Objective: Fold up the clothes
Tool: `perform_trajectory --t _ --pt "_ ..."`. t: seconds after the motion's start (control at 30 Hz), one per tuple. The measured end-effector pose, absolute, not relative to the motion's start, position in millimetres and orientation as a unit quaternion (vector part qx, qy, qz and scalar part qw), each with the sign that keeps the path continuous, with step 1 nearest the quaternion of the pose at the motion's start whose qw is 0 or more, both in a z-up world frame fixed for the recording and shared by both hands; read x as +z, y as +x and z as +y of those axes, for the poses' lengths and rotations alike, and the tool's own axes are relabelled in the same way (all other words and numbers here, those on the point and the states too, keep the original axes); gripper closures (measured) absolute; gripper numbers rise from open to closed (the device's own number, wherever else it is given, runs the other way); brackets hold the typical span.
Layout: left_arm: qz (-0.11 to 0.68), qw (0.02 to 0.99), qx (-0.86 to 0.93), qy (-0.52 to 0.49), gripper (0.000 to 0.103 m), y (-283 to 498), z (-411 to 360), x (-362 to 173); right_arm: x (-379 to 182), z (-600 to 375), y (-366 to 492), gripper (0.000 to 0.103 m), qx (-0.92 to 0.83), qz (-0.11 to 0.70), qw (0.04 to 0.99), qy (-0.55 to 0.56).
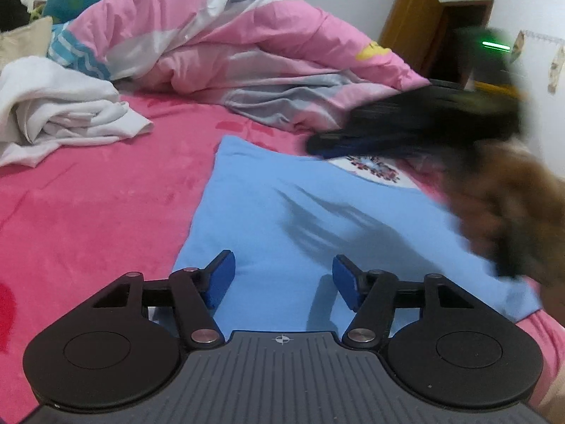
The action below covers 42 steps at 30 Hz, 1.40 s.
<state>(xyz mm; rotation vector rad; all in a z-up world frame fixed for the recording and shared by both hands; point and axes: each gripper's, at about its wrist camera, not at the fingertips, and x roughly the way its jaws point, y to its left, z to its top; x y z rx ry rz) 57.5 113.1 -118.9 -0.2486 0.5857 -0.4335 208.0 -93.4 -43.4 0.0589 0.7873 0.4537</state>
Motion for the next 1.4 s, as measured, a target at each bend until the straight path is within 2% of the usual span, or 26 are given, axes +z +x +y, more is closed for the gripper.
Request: perform_trajectory --t 0.03,0.2,0.27,0.5,0.7,0.83,0.97,1.2,1.33,1.4 --pt "0.285 0.926 -0.213 -0.124 0.041 58 114 -120 -50 -84 224 0.089 0.217 0.391 0.894 0.022" --pt "0.284 0.926 -0.218 -0.124 0.041 57 115 -122 -81 -51 292 0.092 0.207 0.437 0.875 0.001" --pt "0.284 0.925 -0.22 -0.124 0.041 57 116 -122 -82 -51 307 0.099 0.196 0.434 0.879 0.01" --pt "0.283 0.921 -0.225 -0.143 0.04 58 121 -123 -57 -83 325 0.098 0.141 0.392 0.907 0.067" --pt "0.282 0.92 -0.225 -0.155 0.04 56 123 -123 -12 -156 244 0.096 0.137 0.354 0.922 0.074" --pt "0.284 0.921 -0.223 -0.147 0.034 55 120 -119 8 -214 162 0.095 0.113 0.341 0.929 0.09" --pt "0.289 0.927 -0.212 -0.11 0.027 50 108 -109 -8 -241 83 0.095 0.1 0.357 0.922 0.113" --pt "0.305 0.933 -0.186 -0.05 0.017 40 83 -94 -54 -237 1 0.095 0.031 0.36 0.929 0.08" --pt "0.34 0.929 -0.148 -0.006 0.006 41 63 -95 -71 -233 -17 0.093 0.008 0.349 0.935 0.059" --pt "0.36 0.924 -0.133 0.006 0.005 42 56 -98 -73 -234 -20 0.091 0.009 0.343 0.937 0.061"
